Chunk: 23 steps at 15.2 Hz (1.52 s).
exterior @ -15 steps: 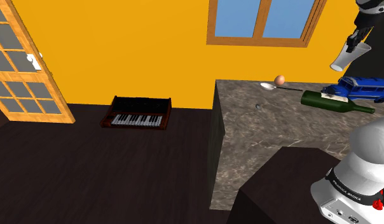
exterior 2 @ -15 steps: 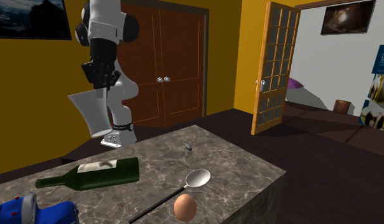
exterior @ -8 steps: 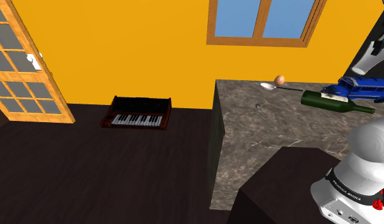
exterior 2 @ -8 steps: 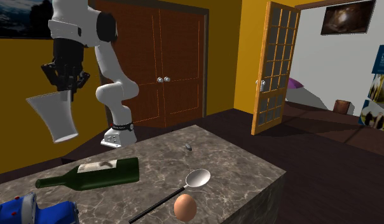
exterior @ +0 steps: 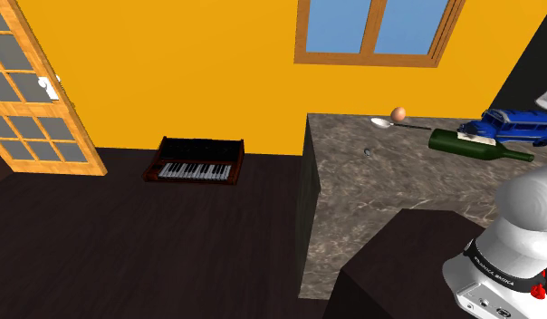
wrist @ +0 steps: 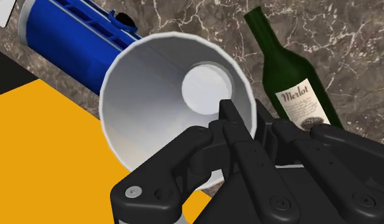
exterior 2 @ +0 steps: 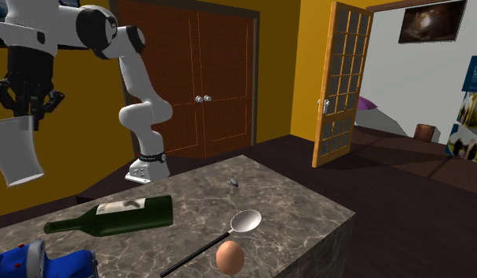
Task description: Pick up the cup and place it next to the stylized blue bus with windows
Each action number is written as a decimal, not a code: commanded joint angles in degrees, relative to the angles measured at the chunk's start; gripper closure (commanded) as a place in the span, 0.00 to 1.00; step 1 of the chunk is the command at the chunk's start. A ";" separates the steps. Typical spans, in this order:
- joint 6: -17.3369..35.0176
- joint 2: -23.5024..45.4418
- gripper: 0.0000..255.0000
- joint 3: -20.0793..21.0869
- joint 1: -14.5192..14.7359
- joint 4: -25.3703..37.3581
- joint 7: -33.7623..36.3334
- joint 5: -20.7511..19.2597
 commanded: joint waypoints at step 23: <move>10.74 22.91 1.00 -24.71 2.50 5.54 -31.57 27.67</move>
